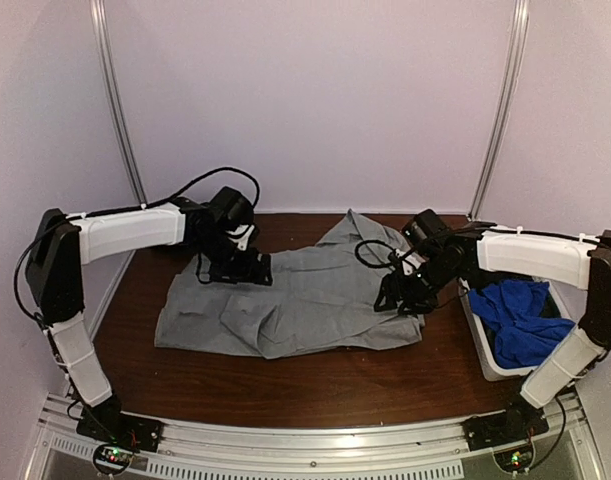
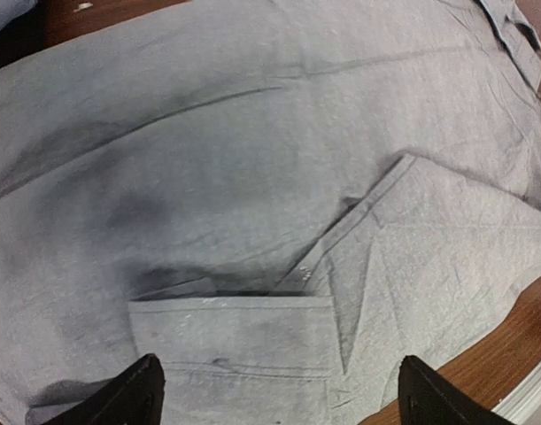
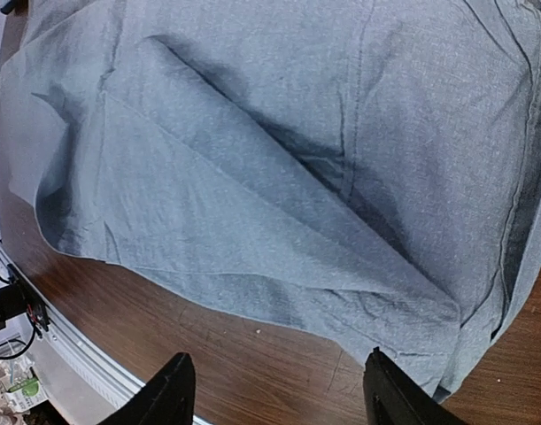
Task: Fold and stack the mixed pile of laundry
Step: Smooth out the 1/3-folded shirt at the center of the board.
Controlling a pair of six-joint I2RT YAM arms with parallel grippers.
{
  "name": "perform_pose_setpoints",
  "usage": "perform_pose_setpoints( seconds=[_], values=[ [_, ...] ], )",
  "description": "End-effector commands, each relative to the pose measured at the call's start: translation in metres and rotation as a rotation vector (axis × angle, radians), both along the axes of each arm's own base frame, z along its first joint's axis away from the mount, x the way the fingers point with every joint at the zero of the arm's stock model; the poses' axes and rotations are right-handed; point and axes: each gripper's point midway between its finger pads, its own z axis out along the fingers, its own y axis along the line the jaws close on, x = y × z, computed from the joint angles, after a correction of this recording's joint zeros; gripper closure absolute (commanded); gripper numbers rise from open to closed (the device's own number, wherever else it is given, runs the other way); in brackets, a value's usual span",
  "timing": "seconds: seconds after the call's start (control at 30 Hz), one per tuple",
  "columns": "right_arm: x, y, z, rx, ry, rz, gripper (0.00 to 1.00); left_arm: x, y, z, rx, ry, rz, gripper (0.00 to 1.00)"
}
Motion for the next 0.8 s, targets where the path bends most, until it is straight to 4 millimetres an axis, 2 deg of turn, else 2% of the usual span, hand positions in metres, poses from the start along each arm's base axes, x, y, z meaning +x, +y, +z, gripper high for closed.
perform_pose_setpoints(
  seconds=[0.0, 0.1, 0.2, 0.3, 0.43, 0.6, 0.77],
  values=[
    [0.018, -0.006, -0.009, -0.043, -0.004, -0.003, 0.35, -0.007, -0.018, -0.024, 0.184, 0.031, -0.046, 0.02],
    [0.025, -0.003, -0.017, -0.057, 0.011, 0.015, 0.35, 0.000, -0.032, -0.041, 0.296, 0.020, -0.068, 0.02],
    [0.029, -0.003, -0.027, -0.080, 0.022, 0.031, 0.35, 0.001, -0.031, -0.055, 0.432, 0.031, -0.082, 0.02],
    [0.030, -0.007, -0.035, -0.104, 0.041, 0.037, 0.35, -0.006, -0.007, -0.065, 0.579, 0.044, -0.077, 0.02],
    [0.026, -0.015, -0.050, -0.134, 0.077, 0.040, 0.36, -0.022, 0.031, -0.058, 0.695, 0.047, -0.033, 0.02],
    [0.021, -0.025, -0.063, -0.167, 0.110, 0.043, 0.40, -0.047, 0.065, -0.032, 0.650, 0.024, 0.093, 0.04],
    [0.018, -0.030, -0.067, -0.172, 0.122, 0.053, 0.41, -0.083, 0.080, -0.033, 0.451, 0.069, 0.211, 0.09]
  ],
)
